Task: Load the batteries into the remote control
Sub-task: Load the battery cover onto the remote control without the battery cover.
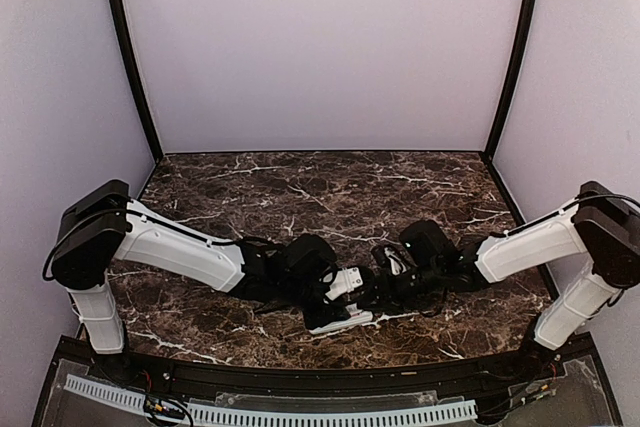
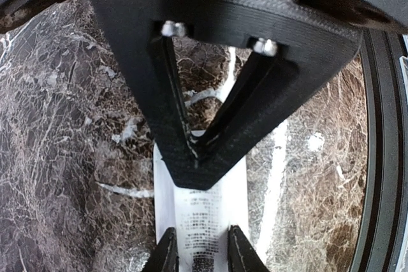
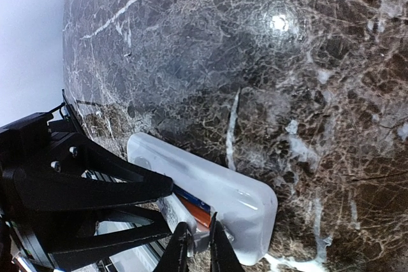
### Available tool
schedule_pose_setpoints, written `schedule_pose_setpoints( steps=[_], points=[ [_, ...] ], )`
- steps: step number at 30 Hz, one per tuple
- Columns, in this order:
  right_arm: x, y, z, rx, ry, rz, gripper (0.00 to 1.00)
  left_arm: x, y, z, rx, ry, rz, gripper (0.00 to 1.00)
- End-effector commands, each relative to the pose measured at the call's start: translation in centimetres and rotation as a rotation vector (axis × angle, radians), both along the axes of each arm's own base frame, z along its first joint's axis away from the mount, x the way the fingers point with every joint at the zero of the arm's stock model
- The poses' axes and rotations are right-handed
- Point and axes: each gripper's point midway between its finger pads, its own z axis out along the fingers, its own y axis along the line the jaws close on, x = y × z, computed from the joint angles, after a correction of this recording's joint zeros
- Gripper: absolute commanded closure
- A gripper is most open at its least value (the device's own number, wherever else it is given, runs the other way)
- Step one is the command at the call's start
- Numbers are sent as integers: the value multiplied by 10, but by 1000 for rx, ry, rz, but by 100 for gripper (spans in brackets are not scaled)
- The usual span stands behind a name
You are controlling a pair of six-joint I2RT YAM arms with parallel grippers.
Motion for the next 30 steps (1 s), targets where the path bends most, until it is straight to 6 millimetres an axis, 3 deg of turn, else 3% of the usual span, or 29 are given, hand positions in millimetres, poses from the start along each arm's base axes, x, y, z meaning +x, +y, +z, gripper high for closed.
schedule_pose_setpoints(
  steps=[1,13,30],
  points=[
    [-2,3,-4,-31,-7,27,88,-10,18,-24,109,29,-24,75],
    [4,-5,12,-86,-67,36,79,-8,28,-32,164,11,-26,77],
    [0,3,7,-63,-31,61,93,-7,30,-35,176,7,-13,78]
  ],
)
